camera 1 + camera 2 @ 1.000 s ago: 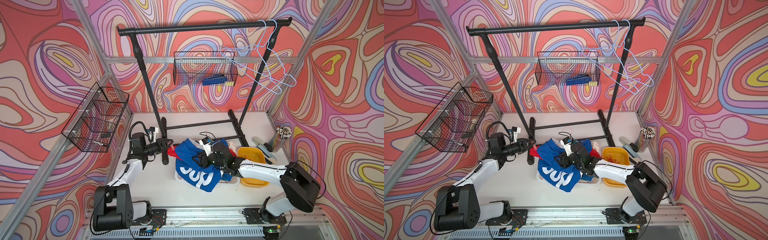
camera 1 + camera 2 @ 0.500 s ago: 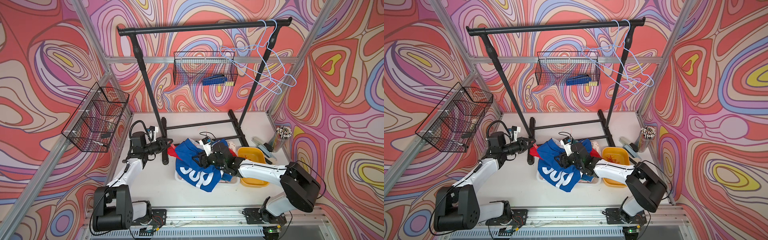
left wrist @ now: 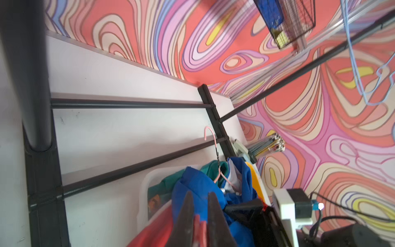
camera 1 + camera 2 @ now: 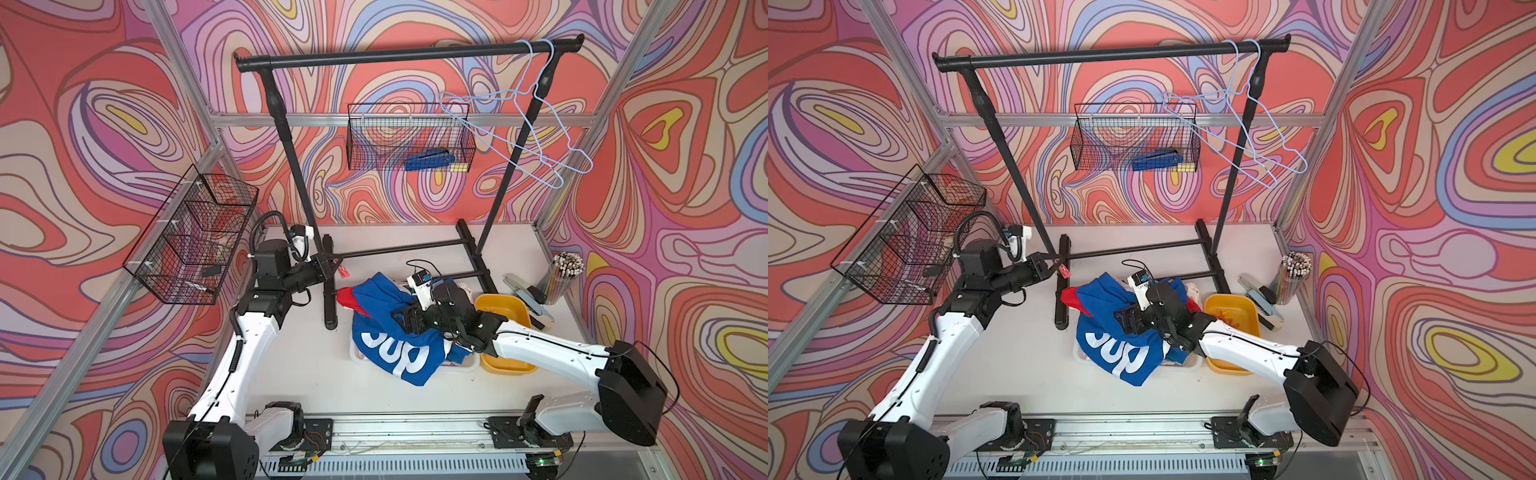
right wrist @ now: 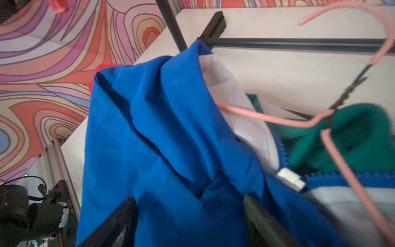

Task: Remove the clothespins securing jackets to the hanger
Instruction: Remove the clothespin from the hanger.

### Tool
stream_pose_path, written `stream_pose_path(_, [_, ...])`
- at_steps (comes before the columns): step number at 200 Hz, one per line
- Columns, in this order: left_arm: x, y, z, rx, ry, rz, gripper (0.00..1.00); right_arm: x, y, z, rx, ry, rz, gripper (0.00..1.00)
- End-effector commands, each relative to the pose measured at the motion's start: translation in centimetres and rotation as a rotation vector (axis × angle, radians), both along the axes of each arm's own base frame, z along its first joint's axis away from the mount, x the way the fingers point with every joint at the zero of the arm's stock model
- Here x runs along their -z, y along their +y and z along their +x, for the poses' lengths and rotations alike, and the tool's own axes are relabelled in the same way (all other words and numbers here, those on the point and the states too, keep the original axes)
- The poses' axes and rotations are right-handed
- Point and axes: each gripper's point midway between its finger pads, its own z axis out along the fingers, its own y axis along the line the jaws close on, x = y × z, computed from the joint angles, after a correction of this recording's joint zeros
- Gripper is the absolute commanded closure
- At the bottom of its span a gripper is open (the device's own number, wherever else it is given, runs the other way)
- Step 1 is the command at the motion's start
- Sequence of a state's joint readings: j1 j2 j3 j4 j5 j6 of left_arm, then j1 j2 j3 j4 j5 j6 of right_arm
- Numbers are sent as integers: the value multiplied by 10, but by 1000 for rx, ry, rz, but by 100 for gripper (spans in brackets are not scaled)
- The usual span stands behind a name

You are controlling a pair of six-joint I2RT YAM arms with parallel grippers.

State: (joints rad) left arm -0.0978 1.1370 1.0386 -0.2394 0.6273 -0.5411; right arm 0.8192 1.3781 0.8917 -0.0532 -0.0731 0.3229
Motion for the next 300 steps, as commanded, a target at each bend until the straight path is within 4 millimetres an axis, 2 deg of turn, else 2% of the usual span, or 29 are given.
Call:
stream_pose_path(1, [3,-12,-11,-12,24,109,99,-15,-7,5,22,-35,-138,19])
stream_pose_path(35, [-4,-41,-21,33,0,153,99,-61,0,10,13,-108,-110,15])
stream_pose_path(51, [-2,-56,-26,64,-2,170,99,-71,6,13,2,-125,-89,13])
stream_pose_path(77, [3,-72,-30,100,10,179,99,-83,24,16,-42,-139,-35,14])
stream_pose_path(101, [3,-80,-33,120,7,185,99,-82,38,17,-83,-123,-19,19])
stream_pose_path(143, [5,-81,-36,125,10,183,99,-84,55,13,-153,-103,31,24])
stream_pose_path(219, [8,-84,-37,135,14,165,99,-74,65,13,-174,-75,59,33])
stream_pose_path(277, [11,-85,-39,139,22,152,98,-72,72,18,-176,-71,66,54])
stream_pose_path(300, [11,-85,-39,138,20,154,98,-70,72,19,-171,-71,68,69])
